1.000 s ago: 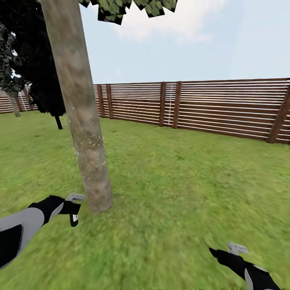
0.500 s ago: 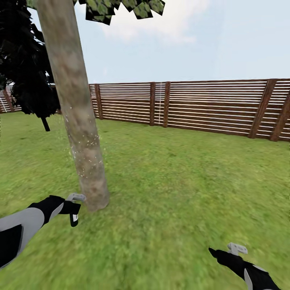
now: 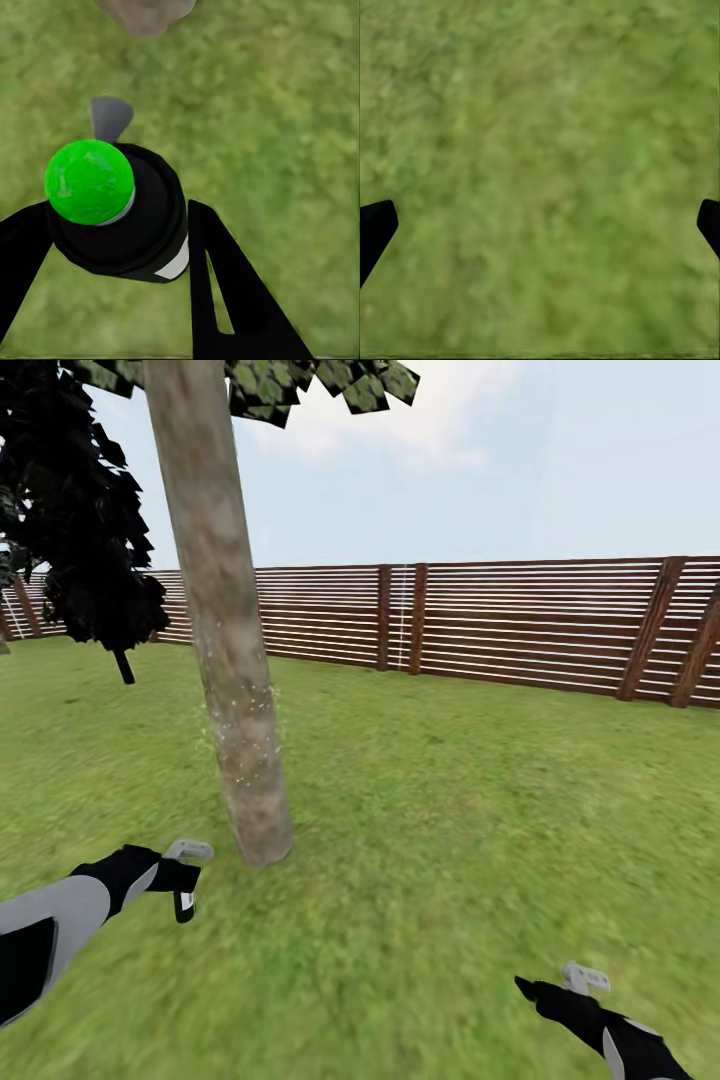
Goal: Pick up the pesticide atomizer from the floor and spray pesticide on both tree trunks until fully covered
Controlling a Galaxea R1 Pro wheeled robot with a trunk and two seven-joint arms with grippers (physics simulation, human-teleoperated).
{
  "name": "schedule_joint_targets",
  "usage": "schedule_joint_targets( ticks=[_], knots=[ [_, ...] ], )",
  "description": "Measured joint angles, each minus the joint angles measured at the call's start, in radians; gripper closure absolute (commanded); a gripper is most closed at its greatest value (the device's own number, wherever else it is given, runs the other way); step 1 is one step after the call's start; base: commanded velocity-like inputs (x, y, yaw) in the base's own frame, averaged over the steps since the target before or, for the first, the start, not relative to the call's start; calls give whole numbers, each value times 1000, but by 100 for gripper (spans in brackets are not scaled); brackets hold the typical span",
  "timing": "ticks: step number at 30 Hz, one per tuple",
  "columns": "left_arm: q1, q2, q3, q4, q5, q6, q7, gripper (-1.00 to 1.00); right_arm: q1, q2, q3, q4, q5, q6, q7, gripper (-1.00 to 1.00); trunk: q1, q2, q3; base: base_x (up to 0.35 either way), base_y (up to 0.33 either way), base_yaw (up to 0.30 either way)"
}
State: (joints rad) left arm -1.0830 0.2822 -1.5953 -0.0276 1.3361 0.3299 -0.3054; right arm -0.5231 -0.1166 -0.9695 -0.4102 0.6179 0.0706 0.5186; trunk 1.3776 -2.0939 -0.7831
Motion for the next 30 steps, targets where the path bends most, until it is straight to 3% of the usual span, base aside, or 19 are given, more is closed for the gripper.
schedule_joint_targets(
  ticks=[6, 9, 15, 18, 22, 23, 24, 26, 28, 30],
  knots=[
    [6, -6, -6, 2, 5, 6, -6, 100, 1, -6, 6, 8, -6, -5, 6, -100, 0, 0, 0, -176, 152, 0],
    [23, 5, -7, 7, -14, 21, 11, 100, 2, 5, -11, -9, 4, 0, -11, -100, 1, 0, 0, 0, 0, 0],
    [57, -3, 25, 6, -21, 38, 20, 100, 2, 5, -45, -16, 15, 4, -45, -100, 0, 0, 0, 0, 0, 0],
    [73, -4, 29, 5, -23, 38, 15, 100, 2, 10, -39, -21, 15, 14, -54, -100, 0, 0, 0, 0, 0, 0],
    [51, -17, 32, -8, -24, 37, -7, 100, 2, 21, -18, -35, 16, 17, -51, -100, 0, 0, 0, 0, 0, 0],
    [34, -18, 33, -9, -24, 37, -26, 100, 1, 29, 107, -35, 14, 17, -50, -100, 0, 0, 0, 0, 0, 0],
    [31, -19, 29, -11, -26, 37, -39, 100, 2, 47, 160, -36, 15, 17, -52, -100, 0, 0, 0, 0, 0, 0],
    [23, -31, 33, -12, -24, 36, -68, 100, 2, 89, 199, -36, 15, 17, -53, -100, 0, 0, 0, 0, 0, 0],
    [11, -62, 34, -13, -27, 35, -87, 100, -6, 113, 213, -36, 15, 18, -52, -100, 0, 0, 0, 0, 0, 0],
    [-11, -108, 36, -14, -66, 35, -130, 100, -45, 153, 223, -35, 14, 18, -48, -100, 0, 0, 0, 0, 0, 0]
  ],
)
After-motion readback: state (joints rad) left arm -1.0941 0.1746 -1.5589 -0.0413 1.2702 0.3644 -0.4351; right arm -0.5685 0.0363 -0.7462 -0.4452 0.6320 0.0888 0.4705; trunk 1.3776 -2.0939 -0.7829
